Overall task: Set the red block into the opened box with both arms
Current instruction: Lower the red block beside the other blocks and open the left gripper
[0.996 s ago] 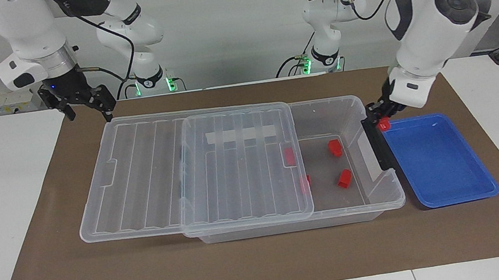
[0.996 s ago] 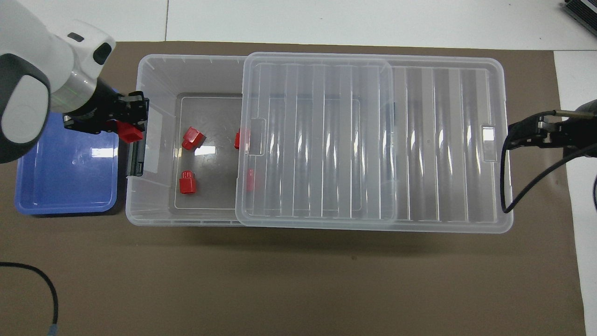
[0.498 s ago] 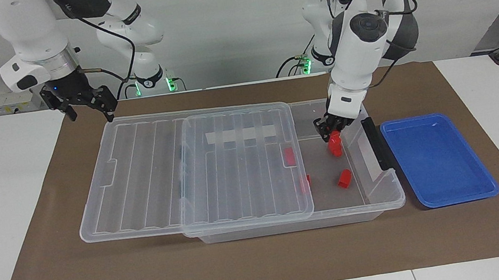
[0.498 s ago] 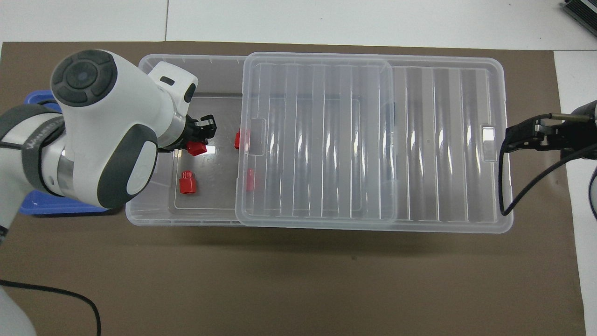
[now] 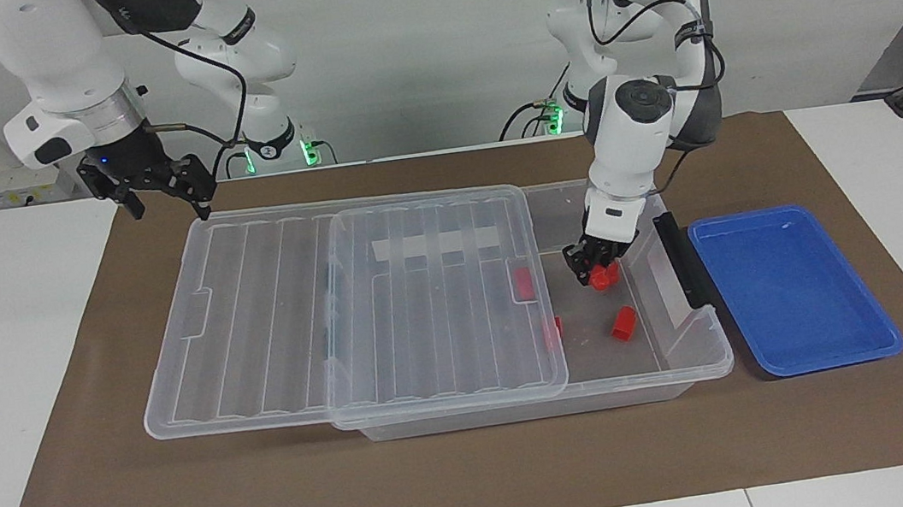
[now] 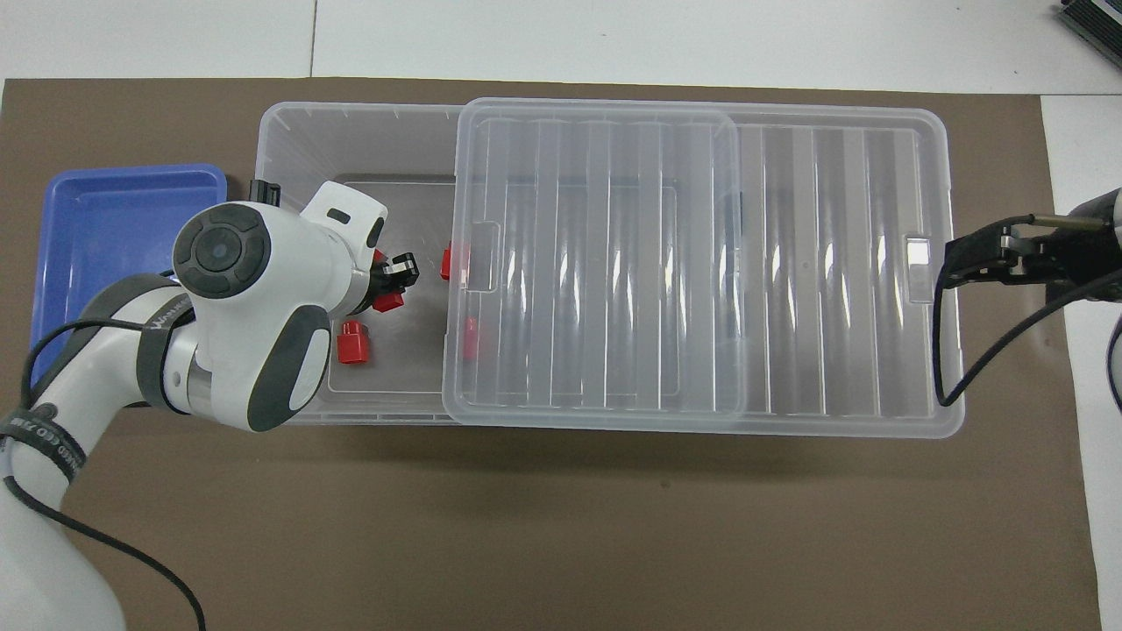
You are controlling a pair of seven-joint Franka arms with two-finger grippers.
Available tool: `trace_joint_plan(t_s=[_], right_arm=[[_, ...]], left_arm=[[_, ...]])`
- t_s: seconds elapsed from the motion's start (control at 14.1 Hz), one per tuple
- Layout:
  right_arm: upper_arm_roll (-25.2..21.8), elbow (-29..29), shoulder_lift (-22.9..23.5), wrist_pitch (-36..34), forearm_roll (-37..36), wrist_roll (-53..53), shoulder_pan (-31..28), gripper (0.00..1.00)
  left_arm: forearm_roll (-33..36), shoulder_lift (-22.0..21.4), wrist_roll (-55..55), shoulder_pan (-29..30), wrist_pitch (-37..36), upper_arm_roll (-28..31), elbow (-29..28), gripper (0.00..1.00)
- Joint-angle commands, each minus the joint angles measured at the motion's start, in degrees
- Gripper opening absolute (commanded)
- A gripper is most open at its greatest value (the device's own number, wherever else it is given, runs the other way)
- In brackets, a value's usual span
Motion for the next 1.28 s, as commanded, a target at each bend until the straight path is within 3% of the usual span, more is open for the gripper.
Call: trace_joint_plan(t_s=[0.0, 0.43, 0.93, 1.0, 1.07, 1.14, 1.21], right_arm=[[0.28, -1.84, -1.62, 0.04, 1.34, -1.61, -0.76, 1.00], [0.28, -2.46, -1.80, 0.48, 1.34, -1.69, -0.76, 1.00], [0.28, -3.34, -2.06, 3.03, 1.34, -1.61, -0.85, 0.97], [0.19, -3.42, -2.06, 3.11, 1.34, -1.61, -0.93, 0.86], [0.19, -3.43, -2.06, 3.11, 1.34, -1.69, -1.54, 0.57], [0.19, -3.69, -2.06, 3.20, 1.34, -2.30, -2.16, 0.04], [0.19, -4.39, -2.06, 4.16, 1.25, -2.66, -2.51, 0.00]], left_arm=[[0.96, -0.07, -0.81, -1.08, 3.74, 0.75, -3.18, 0.00], [2.28, 3.71, -1.68, -1.96, 13.75, 0.92, -8.02, 0.00], [8.51, 4.07, -4.49, -2.48, 14.30, 1.01, -8.99, 0.00], [9.31, 4.07, -5.63, -2.75, 14.29, 1.01, -8.99, 0.00], [9.92, 4.07, -6.51, -2.84, 14.29, 1.01, -8.99, 0.00], [10.10, 4.07, -6.69, -2.84, 14.29, 1.01, -8.99, 0.00], [10.19, 4.07, -6.70, -2.84, 14.29, 1.01, -8.99, 0.22]])
